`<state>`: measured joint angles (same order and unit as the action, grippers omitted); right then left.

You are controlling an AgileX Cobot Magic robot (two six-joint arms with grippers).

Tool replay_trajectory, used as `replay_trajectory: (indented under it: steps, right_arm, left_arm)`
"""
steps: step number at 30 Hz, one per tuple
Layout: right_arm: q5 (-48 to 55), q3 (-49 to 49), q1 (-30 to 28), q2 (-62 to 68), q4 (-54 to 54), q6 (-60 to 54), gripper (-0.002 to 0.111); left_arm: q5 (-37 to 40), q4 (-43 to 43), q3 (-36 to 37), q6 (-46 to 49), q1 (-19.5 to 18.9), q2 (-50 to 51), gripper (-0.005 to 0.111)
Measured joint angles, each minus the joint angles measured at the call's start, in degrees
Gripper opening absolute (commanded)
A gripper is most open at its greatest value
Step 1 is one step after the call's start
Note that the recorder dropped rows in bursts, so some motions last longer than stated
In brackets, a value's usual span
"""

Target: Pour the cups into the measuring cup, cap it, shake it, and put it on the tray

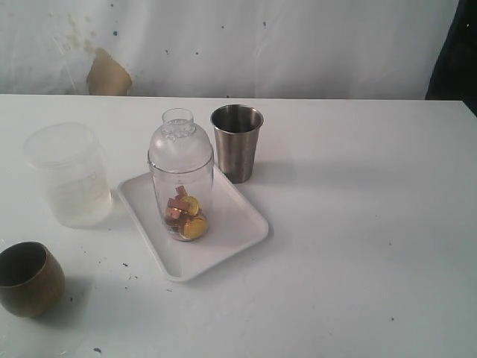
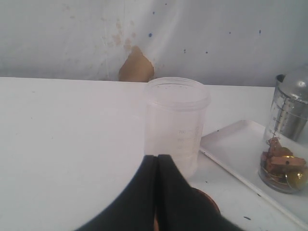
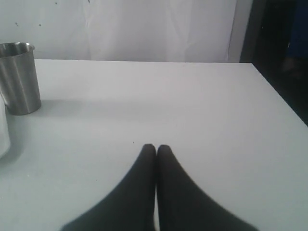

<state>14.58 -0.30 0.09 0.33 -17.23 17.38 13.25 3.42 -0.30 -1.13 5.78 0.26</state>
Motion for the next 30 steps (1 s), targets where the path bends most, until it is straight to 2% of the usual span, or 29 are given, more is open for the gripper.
replay_trajectory:
  steps: [30]
  right_arm:
    - [1.6, 0.0, 0.0, 0.0, 0.0, 0.0, 0.0]
  left_arm:
    - [0.0, 0.0, 0.0, 0.0, 0.0, 0.0, 0.0]
